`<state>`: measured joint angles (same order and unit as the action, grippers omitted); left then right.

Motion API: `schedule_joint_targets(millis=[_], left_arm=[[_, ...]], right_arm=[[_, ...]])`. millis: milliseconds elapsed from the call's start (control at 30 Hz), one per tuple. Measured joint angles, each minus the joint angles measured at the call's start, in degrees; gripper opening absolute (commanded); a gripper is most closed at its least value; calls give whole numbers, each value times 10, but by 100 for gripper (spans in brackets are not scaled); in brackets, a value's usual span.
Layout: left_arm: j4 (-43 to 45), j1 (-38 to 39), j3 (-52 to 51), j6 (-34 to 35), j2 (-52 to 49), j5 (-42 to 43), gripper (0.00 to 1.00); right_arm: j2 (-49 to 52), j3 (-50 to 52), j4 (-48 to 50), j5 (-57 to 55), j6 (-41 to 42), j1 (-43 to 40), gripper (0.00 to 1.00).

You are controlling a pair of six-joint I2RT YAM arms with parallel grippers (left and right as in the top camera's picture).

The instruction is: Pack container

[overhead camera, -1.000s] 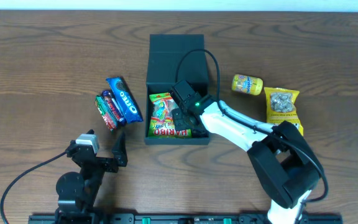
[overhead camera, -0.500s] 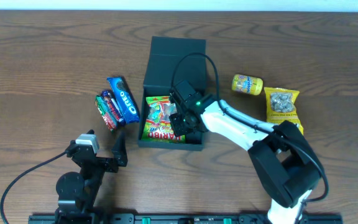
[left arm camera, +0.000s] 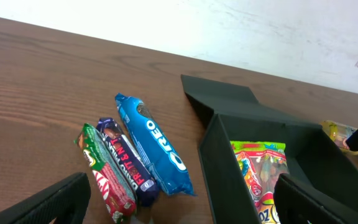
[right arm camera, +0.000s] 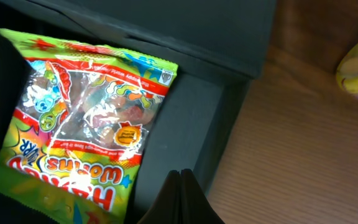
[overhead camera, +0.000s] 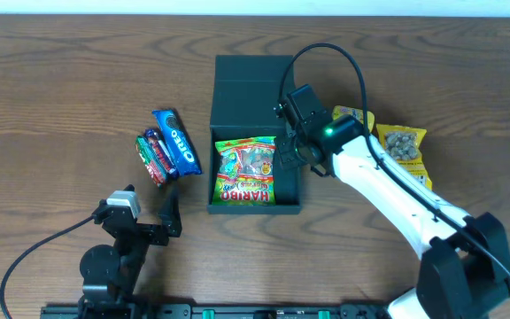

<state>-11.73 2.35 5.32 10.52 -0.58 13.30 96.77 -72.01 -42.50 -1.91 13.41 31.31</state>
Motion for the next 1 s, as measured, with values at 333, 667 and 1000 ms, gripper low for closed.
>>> schedule_joint_targets(millis=[333, 667, 1000], left_arm=[[16, 0, 0, 42, -114, -33, 95], [-16, 0, 265, 61, -478, -52, 95], [-20, 0, 418, 110, -777, 179, 95]], right_arm=[[-130, 0, 14, -1, -5, -32, 1], [-143, -1, 5, 0, -4, -59, 2], [-143, -1, -21, 0, -4, -59, 1]])
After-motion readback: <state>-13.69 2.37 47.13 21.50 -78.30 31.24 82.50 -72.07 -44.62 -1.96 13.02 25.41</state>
